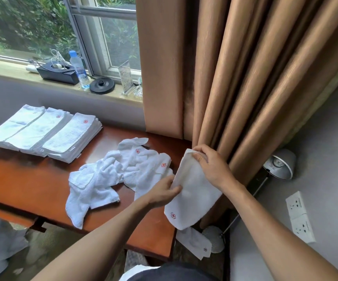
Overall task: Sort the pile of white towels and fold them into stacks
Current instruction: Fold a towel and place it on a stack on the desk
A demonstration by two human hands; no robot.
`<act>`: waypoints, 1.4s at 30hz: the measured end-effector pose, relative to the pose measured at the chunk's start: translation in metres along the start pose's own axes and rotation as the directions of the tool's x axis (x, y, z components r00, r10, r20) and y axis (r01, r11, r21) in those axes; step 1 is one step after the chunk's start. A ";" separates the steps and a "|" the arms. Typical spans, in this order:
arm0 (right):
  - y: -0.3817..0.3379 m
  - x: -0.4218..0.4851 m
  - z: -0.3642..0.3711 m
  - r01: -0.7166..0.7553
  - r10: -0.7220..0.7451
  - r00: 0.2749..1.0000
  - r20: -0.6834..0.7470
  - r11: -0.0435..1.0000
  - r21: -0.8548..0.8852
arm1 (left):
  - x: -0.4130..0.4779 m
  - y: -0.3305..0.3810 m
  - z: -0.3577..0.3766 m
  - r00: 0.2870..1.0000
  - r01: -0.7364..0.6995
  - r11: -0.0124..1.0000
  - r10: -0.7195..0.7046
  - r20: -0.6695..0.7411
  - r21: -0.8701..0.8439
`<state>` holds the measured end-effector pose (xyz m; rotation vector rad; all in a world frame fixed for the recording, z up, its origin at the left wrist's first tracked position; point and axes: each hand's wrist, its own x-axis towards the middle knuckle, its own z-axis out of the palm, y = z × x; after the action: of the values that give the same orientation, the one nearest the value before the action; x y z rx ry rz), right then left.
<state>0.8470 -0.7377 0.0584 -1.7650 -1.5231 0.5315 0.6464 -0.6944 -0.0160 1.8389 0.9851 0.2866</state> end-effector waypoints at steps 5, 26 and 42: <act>0.017 -0.005 -0.003 -0.112 0.112 0.992 0.059 0.994 -0.005 | 0.005 0.002 0.004 0.994 -0.062 0.998 0.063 -0.088 0.019; 0.040 -0.004 0.032 -0.010 0.092 0.958 0.273 0.958 -0.285 | -0.010 -0.014 -0.050 0.976 0.034 0.883 0.072 -0.208 0.467; 0.035 -0.021 0.055 -0.080 0.116 0.915 0.387 0.991 -0.107 | -0.004 0.001 -0.063 0.937 -0.058 0.974 0.129 -0.324 0.220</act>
<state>0.8259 -0.7443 -0.0066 -1.8908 -1.7558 0.9280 0.6078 -0.6558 0.0156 2.0744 1.1982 0.5919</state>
